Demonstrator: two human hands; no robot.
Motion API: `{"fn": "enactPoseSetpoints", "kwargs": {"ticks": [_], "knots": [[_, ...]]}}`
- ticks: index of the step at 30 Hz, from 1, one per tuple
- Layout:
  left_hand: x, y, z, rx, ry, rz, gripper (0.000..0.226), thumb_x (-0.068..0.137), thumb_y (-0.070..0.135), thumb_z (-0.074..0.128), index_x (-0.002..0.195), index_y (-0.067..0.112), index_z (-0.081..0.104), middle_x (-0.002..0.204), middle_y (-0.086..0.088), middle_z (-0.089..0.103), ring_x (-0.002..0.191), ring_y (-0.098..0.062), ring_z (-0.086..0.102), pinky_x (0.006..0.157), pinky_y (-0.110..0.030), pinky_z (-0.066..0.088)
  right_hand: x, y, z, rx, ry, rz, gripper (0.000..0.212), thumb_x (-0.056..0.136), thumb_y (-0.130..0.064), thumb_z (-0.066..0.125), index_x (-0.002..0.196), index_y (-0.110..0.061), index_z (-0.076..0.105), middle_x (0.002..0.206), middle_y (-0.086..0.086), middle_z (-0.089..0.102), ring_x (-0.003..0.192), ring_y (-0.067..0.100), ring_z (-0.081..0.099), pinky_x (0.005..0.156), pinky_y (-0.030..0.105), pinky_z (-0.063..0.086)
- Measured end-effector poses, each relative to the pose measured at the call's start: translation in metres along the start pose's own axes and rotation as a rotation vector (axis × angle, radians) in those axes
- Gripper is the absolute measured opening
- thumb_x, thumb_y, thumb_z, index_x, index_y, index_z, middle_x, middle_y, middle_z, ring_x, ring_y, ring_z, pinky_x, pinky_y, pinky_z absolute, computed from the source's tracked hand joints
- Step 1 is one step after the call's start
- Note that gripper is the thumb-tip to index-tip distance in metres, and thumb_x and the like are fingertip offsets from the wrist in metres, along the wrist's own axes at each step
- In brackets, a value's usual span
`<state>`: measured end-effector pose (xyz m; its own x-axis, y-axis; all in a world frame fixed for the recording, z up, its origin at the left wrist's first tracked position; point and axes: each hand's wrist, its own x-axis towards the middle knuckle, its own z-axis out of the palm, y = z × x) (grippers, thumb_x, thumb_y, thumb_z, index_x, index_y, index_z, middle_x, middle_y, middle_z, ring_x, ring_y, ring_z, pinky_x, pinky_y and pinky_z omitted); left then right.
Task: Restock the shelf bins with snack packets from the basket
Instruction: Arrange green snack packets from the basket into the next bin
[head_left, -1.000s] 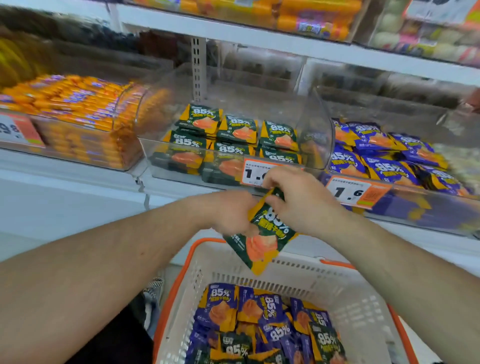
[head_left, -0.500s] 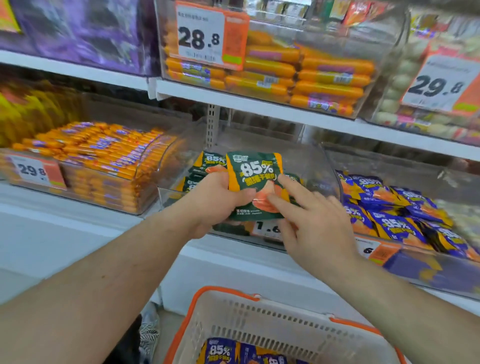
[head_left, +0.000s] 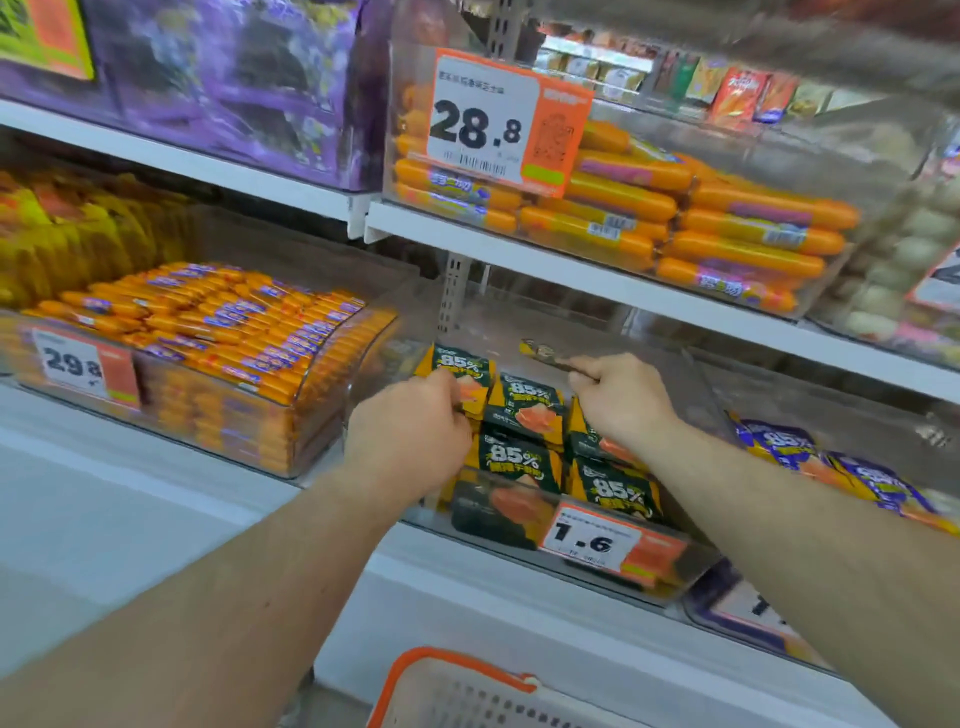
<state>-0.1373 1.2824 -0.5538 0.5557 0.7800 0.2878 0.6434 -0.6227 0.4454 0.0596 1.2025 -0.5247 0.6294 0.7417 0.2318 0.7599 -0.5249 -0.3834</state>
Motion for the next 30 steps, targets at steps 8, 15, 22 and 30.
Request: {"fn": "enactPoseSetpoints", "kwargs": {"ticks": [8, 15, 22, 30], "knots": [[-0.003, -0.006, 0.013, 0.128, -0.039, 0.07, 0.02, 0.092, 0.036, 0.045, 0.099, 0.024, 0.06, 0.089, 0.001, 0.067, 0.083, -0.027, 0.064, 0.071, -0.031, 0.048, 0.025, 0.004, 0.052, -0.429, -0.238, -0.107, 0.029, 0.103, -0.027, 0.044, 0.113, -0.016, 0.068, 0.112, 0.013, 0.067, 0.1, 0.033, 0.061, 0.078, 0.034, 0.051], [-0.001, -0.006, 0.017, 0.144, -0.003, 0.068, 0.023, 0.091, 0.037, 0.044, 0.098, 0.023, 0.06, 0.088, 0.001, 0.066, 0.08, -0.025, 0.061, 0.065, -0.028, 0.039, 0.036, -0.005, 0.064, -0.534, -0.401, -0.053, 0.041, 0.088, -0.052, 0.048, 0.12, -0.028, 0.059, 0.119, 0.004, 0.062, 0.102, 0.028, 0.059, 0.082, 0.035, 0.054], [-0.001, -0.006, 0.018, 0.153, -0.002, 0.075, 0.024, 0.092, 0.039, 0.043, 0.097, 0.023, 0.061, 0.087, 0.001, 0.067, 0.077, -0.025, 0.059, 0.065, -0.029, 0.039, 0.044, -0.006, 0.068, -0.55, -0.401, -0.102, 0.053, 0.1, -0.051, 0.042, 0.145, -0.023, 0.045, 0.146, 0.007, 0.049, 0.13, 0.03, 0.048, 0.099, 0.038, 0.048], [-0.007, 0.0, 0.01, -0.01, 0.282, 0.211, 0.02, 0.083, 0.032, 0.058, 0.1, 0.024, 0.064, 0.101, 0.003, 0.061, 0.1, -0.022, 0.055, 0.075, -0.033, 0.044, -0.002, -0.025, 0.029, -0.314, -0.222, -0.084, 0.033, 0.093, -0.045, 0.055, 0.115, -0.025, 0.07, 0.119, 0.001, 0.068, 0.101, 0.025, 0.063, 0.085, 0.035, 0.055]]}}
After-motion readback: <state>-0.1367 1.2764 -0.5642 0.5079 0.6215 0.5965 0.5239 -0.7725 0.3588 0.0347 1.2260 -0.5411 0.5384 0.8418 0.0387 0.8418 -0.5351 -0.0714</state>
